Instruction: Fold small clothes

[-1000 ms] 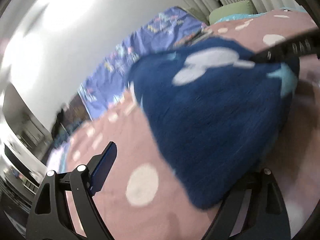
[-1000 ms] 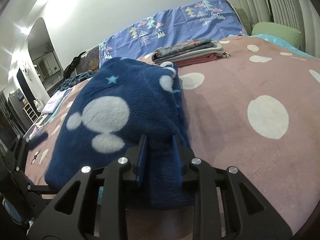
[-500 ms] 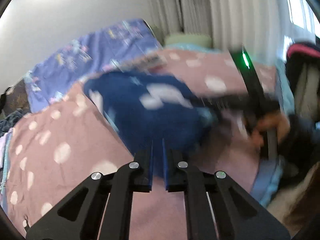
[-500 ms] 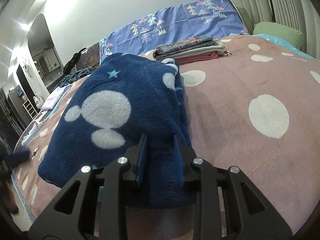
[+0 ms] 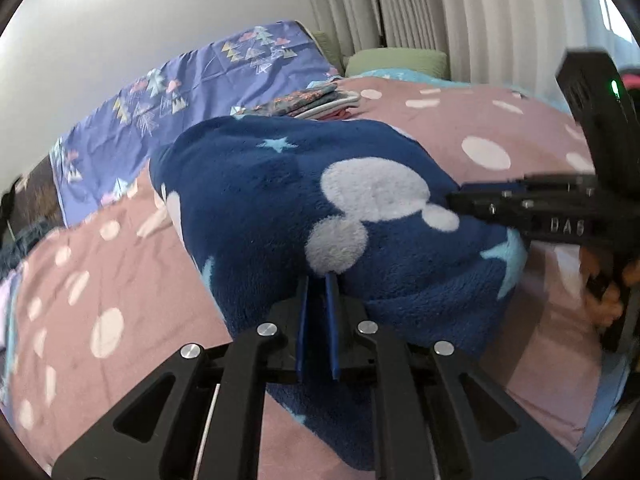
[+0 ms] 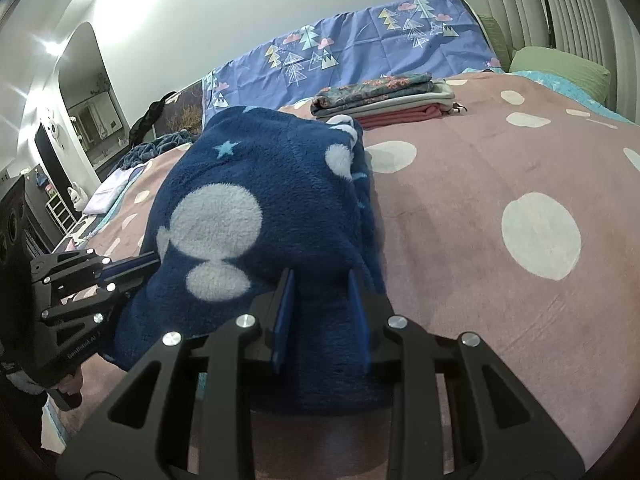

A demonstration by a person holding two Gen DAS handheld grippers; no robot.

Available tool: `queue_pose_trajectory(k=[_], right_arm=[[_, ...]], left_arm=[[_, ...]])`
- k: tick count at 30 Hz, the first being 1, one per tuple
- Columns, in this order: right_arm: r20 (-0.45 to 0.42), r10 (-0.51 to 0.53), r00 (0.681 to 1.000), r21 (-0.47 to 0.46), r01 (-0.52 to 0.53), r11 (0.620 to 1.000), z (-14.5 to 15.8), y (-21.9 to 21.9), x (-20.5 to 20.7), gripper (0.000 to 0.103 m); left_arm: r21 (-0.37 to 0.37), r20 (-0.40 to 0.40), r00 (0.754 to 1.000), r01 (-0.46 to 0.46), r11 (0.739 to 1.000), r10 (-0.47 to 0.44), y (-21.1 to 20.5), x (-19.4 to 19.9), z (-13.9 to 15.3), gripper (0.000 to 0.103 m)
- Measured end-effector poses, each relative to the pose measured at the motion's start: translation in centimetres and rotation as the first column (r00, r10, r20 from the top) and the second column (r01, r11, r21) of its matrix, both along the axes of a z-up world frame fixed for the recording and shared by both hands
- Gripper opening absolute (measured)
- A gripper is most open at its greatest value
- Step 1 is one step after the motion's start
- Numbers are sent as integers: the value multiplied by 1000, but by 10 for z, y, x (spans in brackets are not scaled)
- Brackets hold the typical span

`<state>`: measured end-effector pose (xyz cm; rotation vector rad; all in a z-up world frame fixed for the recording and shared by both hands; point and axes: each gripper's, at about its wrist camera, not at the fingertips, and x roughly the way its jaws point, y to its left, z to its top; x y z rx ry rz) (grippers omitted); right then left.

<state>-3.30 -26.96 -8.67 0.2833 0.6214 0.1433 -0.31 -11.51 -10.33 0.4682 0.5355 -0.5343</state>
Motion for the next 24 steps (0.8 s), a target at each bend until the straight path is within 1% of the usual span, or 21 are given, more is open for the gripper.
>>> queue_pose_trajectory(k=[2, 3, 4, 6, 8, 9, 10, 11, 12, 13, 14, 15, 16, 18, 19, 20, 22, 23, 24], right_arm=[[-4, 5, 1000, -34, -5, 999, 12, 3, -2, 24], [9, 18, 1000, -34, -18, 999, 22, 3, -3, 22], [49, 37, 998, -22, -36, 999, 38, 3, -5, 19], [111, 52, 992, -23, -50, 998, 62, 4, -4, 19], [156, 83, 984, -35, -78, 996, 79, 8, 5, 19], [151, 94, 984, -44, -88, 995, 79, 12, 15, 19], [100, 94, 991, -61, -88, 994, 69, 16, 30, 19], [22, 85, 996, -80, -83, 993, 53, 19, 46, 21], [-72, 88, 994, -84, -94, 992, 30, 21, 64, 21], [-78, 95, 992, -47, -98, 994, 8, 18, 73, 21], [-53, 92, 994, -37, -94, 995, 5, 17, 72, 21], [-55, 90, 994, -35, -92, 995, 8, 16, 69, 21], [-61, 86, 994, -34, -88, 996, 13, 16, 67, 21], [-64, 85, 994, -62, -89, 994, 14, 20, 68, 22], [-60, 87, 994, -73, -91, 993, 13, 21, 68, 22], [-57, 89, 994, -79, -94, 992, 12, 22, 68, 23], [-54, 91, 994, -59, -94, 994, 11, 17, 66, 23], [-51, 92, 994, -54, -95, 994, 9, 17, 66, 23], [-45, 95, 994, -51, -97, 994, 8, 17, 65, 23]], left_arm=[[-29, -30, 1000, -5, 1000, 4, 3, 4, 1, 8], [-43, -44, 999, -7, 999, 6, 5, 7, 1, 8], [-54, -54, 999, -8, 998, 5, 9, 6, 1, 8], [-61, -63, 998, -3, 998, -1, 9, 7, 0, 8], [-55, -63, 998, -3, 998, -1, 7, 9, 0, 8], [-58, -63, 998, -3, 998, 0, 8, 9, 0, 8], [-61, -61, 998, -3, 998, -1, 8, 9, 0, 8], [-67, -60, 998, -2, 998, -2, 10, 8, 1, 9], [-79, -62, 998, -1, 997, -4, 13, 10, 2, 10], [-101, -73, 997, 4, 995, -11, 17, 10, 5, 10], [-147, -88, 996, 2, 989, -15, 23, 12, 14, 11], [-178, -96, 995, -2, 984, -15, 27, 14, 22, 12], [-199, -86, 996, -8, 980, -9, 30, 18, 31, 12], [-227, -27, 1000, -15, 974, 9, 31, 35, 52, 12], [-238, -11, 1000, -20, 971, 17, 28, 52, 61, 12], [-244, -13, 1000, -24, 969, 21, 25, 67, 65, 13], [-233, -26, 998, -59, 971, 55, 16, 102, 63, 19], [-202, -50, 995, -98, 974, 90, 11, 127, 52, 28], [-157, -84, 990, -129, 979, 117, 7, 151, 34, 41]])
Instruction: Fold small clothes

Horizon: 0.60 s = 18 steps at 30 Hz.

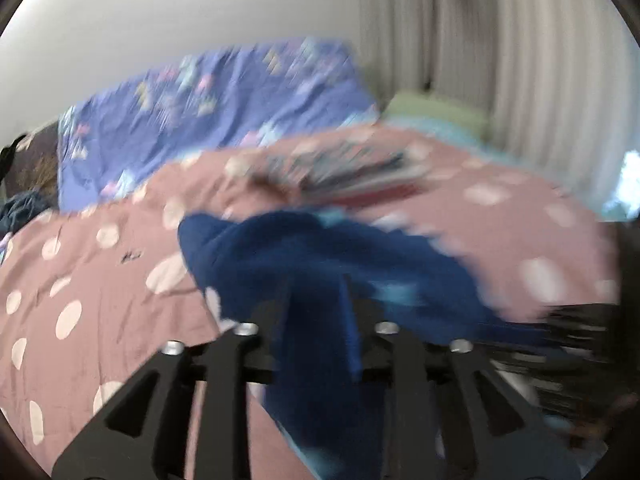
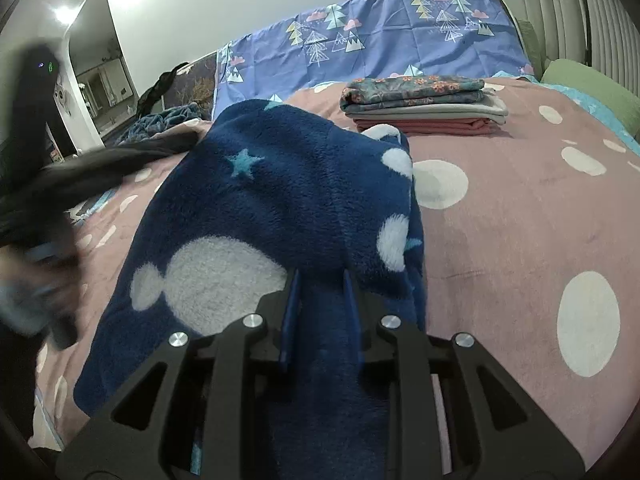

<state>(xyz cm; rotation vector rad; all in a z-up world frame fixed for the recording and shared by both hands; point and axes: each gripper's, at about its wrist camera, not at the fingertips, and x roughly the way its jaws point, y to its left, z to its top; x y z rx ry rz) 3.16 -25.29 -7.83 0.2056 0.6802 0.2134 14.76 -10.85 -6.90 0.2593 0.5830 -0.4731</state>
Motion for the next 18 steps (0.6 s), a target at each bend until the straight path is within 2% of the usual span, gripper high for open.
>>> queue_pose_trajectory(k=[1, 2, 3, 4, 6, 9, 11, 13, 15, 16, 18], right_arm=[[2, 4, 1000, 2, -4, 1000, 0, 0, 1, 23], [3, 13, 1000, 5, -13, 1000, -1, 1, 2, 23], [3, 10, 1000, -2, -10, 1000, -2, 2, 3, 23], [4, 9, 1000, -2, -9, 1000, -2, 2, 3, 23], [3, 17, 1000, 9, -17, 1000, -2, 0, 2, 23], [16, 31, 999, 13, -31, 999, -2, -1, 1, 23], [20, 28, 999, 20, -28, 999, -3, -3, 0, 23], [22, 30, 999, 32, -30, 999, -4, -5, 0, 23], [22, 31, 999, 34, -31, 999, -4, -5, 0, 23], [24, 30, 999, 31, -31, 999, -4, -4, -1, 23], [26, 29, 999, 26, -30, 999, -3, -3, -1, 23]], left_arm=[[50, -25, 1000, -14, 999, 15, -3, 17, -21, 44], [64, -43, 999, -22, 998, 25, -4, 30, -39, 46], [8, -61, 998, -29, 1000, 29, 1, 35, -42, 46], [-15, -73, 997, -40, 999, 39, 2, 35, -40, 45], [39, -33, 999, -33, 999, 34, -2, 28, -38, 44], [26, -41, 999, -19, 999, 20, 5, 23, -26, 45], [-6, -23, 1000, 2, 1000, -2, 9, 17, -11, 45], [-53, 18, 1000, -23, 998, 24, 17, 21, 4, 44], [-113, 38, 997, -62, 992, 66, 27, 37, 20, 33], [-121, 26, 995, -93, 988, 97, 31, 52, 20, 31], [-25, -6, 988, -157, 987, 157, 29, 82, -1, 29]])
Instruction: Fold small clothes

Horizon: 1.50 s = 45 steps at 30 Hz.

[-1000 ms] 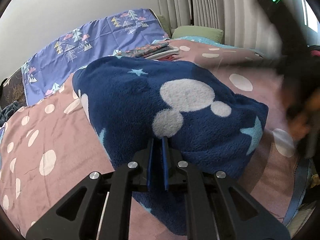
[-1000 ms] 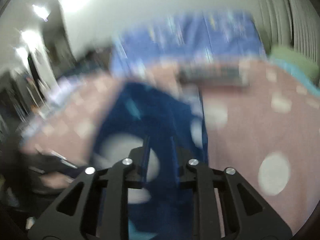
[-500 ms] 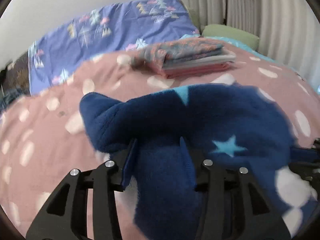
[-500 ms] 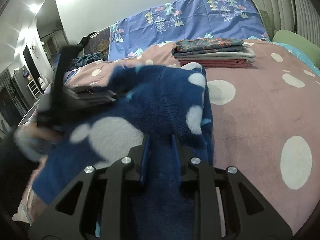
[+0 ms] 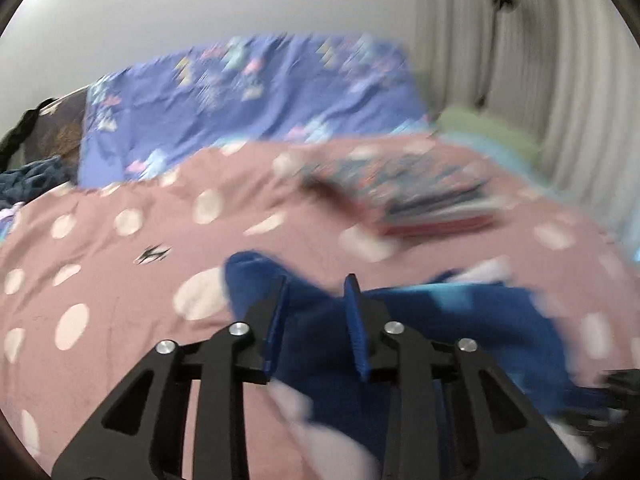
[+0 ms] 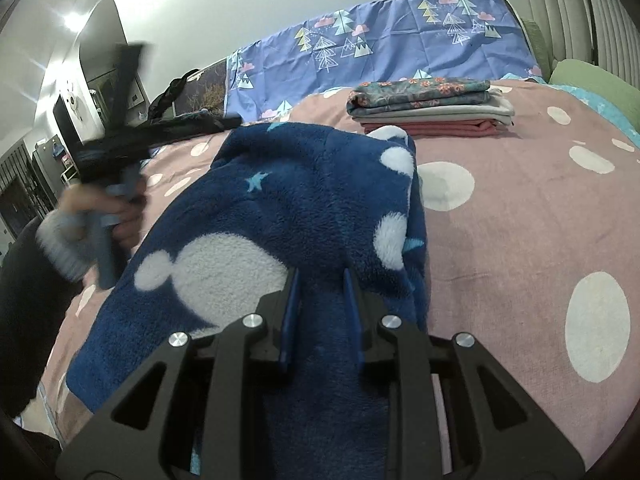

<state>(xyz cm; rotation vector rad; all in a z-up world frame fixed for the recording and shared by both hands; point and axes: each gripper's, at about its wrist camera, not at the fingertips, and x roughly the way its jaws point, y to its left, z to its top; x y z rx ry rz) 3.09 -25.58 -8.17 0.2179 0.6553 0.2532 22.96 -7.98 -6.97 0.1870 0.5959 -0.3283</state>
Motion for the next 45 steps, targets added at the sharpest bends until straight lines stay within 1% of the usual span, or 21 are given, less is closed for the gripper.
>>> queue_pose_trajectory(k=[2, 3, 4, 7, 10, 14, 17, 18, 20, 22, 23, 26, 28, 30, 33, 36, 39, 40, 41, 42, 45], right_arm=[[6, 2, 1000, -2, -2, 1000, 0, 1, 1, 23], [9, -4, 1000, -12, 4, 1000, 0, 3, 2, 23], [10, -7, 1000, -16, 7, 1000, 1, 3, 1, 23], [10, -4, 1000, -5, 5, 1000, 0, 2, 1, 23], [10, -1, 1000, -2, 1, 1000, 0, 1, 0, 23], [12, -3, 1000, 3, 3, 1000, -1, 0, -1, 23], [14, -4, 1000, 3, 4, 1000, 0, 0, -1, 23], [15, -4, 1000, 2, 4, 1000, 0, 0, -1, 23], [15, -5, 1000, 2, 5, 1000, 0, 0, -2, 23], [12, -3, 1000, -7, 4, 1000, 0, 1, -1, 23], [11, -3, 1000, -11, 4, 1000, 1, 1, -2, 23], [-46, 24, 999, -42, -26, 999, 22, -2, 2, 27], [-34, 0, 999, -29, -1, 1000, 48, -9, 4, 35], [51, -24, 998, -74, 28, 997, 80, -11, 6, 36], [71, 41, 997, -130, -31, 991, 100, 4, 28, 36], [-3, 58, 998, -136, -58, 989, 85, 15, 67, 34], [-151, -24, 988, -277, -19, 961, 22, 20, 116, 30], [-193, -22, 981, -238, -25, 971, -2, 14, 127, 31], [-214, -22, 977, -169, -15, 986, -7, 4, 134, 30], [-219, -27, 975, -180, -13, 984, -4, 2, 136, 30], [-179, -42, 983, -297, -13, 955, -1, 16, 131, 31]], left_arm=[[135, -53, 997, -46, 990, 53, -5, 28, -46, 30], [72, -59, 996, -64, 995, 68, -1, 32, -48, 29], [22, -86, 992, -87, 996, 88, 3, 35, -46, 29], [113, -57, 995, -70, 991, 77, -9, 32, -41, 27], [138, -40, 997, -63, 988, 70, -5, 23, -18, 29], [-14, 15, 999, 42, 999, -42, 10, -28, 29, 31], [-58, 22, 977, 212, 976, -211, 6, -80, 37, 45], [-43, 12, 964, 265, 963, -265, 2, -95, 31, 49], [62, -39, 937, 350, 935, -348, -15, -124, 2, 50], [166, 49, 948, 302, 939, -313, -25, -142, -25, 50], [143, 60, 954, 284, 948, -294, -23, -144, -28, 49], [34, -5, 965, 262, 964, -262, -15, -132, -23, 49], [60, 2, 963, 270, 961, -271, -18, -135, -24, 49], [62, -8, 962, 272, 960, -272, -17, -134, -24, 49], [58, -2, 963, 271, 961, -271, -19, -136, -25, 49], [46, 10, 964, 264, 963, -265, -16, -137, -26, 49], [45, 31, 963, 265, 963, -267, -15, -140, -28, 49], [49, 37, 963, 265, 963, -267, -17, -140, -30, 49], [51, 50, 966, 250, 967, -252, -21, -138, -35, 49], [31, 52, 968, 243, 970, -244, -22, -136, -36, 49], [-19, 50, 972, 229, 973, -228, -19, -132, -38, 50]])
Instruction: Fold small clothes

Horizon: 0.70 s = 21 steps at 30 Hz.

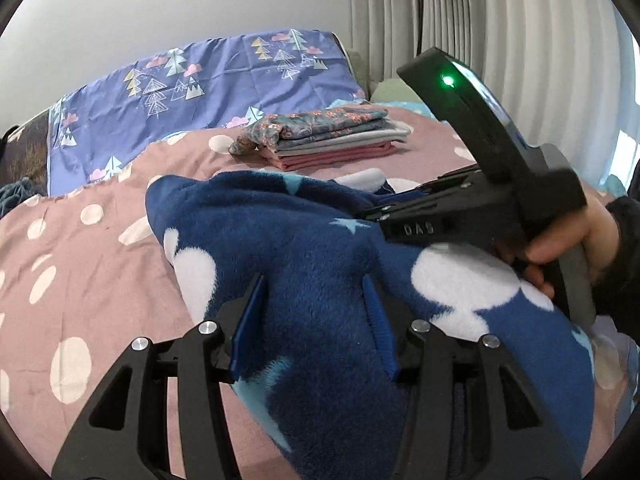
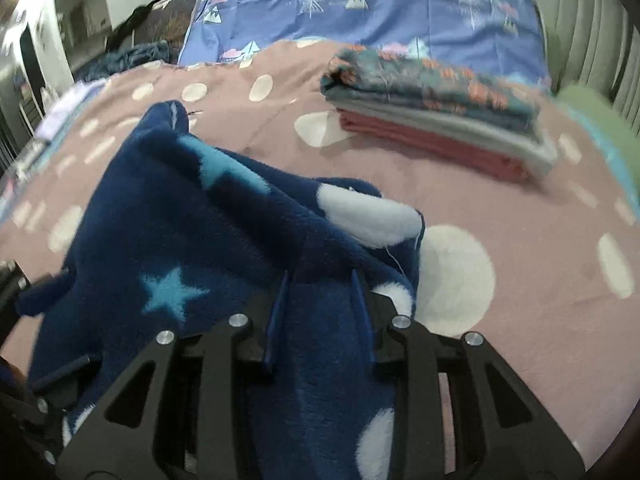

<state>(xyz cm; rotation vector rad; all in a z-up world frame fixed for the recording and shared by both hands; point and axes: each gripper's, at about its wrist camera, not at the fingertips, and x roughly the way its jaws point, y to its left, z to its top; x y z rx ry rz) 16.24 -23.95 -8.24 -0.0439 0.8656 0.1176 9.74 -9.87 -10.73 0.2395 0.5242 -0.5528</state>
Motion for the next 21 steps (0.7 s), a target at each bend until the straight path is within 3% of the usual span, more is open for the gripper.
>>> queue_pose_trajectory(k=[3, 6, 7, 8, 12, 14, 16, 18, 20, 21], right_arm=[[42, 3, 999, -34, -1, 999, 6, 5, -11, 33], [53, -17, 998, -3, 17, 1000, 22, 0, -25, 36], [59, -40, 997, 10, 39, 999, 29, -4, -30, 42], [74, -68, 995, 22, 67, 998, 41, -4, -43, 50], [170, -10, 985, 128, -12, 992, 73, 2, -105, 49], [182, -1, 983, 161, -29, 986, 68, 4, -134, 48], [81, -46, 996, 151, 33, 988, 38, 3, -137, 49], [78, -63, 995, 237, 43, 970, 3, -9, -136, 49], [74, -67, 995, 295, 42, 955, 2, -17, -135, 49], [61, -76, 995, 318, 53, 947, 4, -19, -133, 49]], left_arm=[[-1, -2, 1000, -4, 1000, 4, 4, -4, 0, 50], [8, -5, 1000, -18, 1000, 18, 6, -7, 5, 50], [17, 0, 1000, -25, 1000, 25, 6, -9, 7, 50], [23, 3, 1000, -31, 999, 31, 6, -9, 8, 50], [12, -1, 999, -43, 999, 43, 7, -10, 11, 51], [13, 10, 998, -55, 998, 55, 7, -11, 14, 53], [14, 16, 997, -79, 997, 78, 10, -15, 18, 60], [-80, -68, 996, -66, 995, 60, 23, -18, 26, 61], [-191, -139, 990, -47, 980, 20, 37, -29, 28, 61], [-192, -145, 989, -34, 981, 6, 37, -34, 26, 61]])
